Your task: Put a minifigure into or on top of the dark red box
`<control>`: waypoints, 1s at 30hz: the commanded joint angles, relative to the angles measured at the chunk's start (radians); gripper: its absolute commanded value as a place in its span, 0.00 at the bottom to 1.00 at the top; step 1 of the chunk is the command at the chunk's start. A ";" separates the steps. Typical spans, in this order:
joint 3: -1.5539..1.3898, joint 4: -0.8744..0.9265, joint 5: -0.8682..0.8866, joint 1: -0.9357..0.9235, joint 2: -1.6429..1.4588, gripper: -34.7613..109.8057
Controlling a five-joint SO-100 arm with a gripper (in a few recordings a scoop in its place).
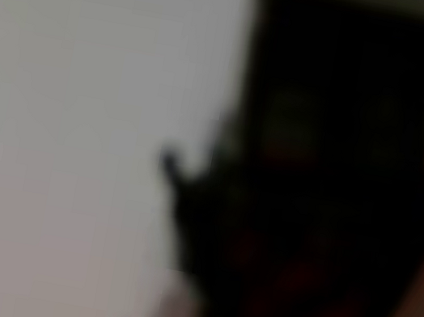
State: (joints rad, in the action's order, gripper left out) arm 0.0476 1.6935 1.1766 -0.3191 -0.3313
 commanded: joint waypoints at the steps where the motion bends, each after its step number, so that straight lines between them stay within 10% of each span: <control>1: 0.031 -0.011 0.009 -0.012 -0.015 0.42; 30: 0.071 -0.017 0.006 0.003 0.046 0.24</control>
State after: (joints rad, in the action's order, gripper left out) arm 0.0736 1.6690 1.1996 -0.3114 -0.2807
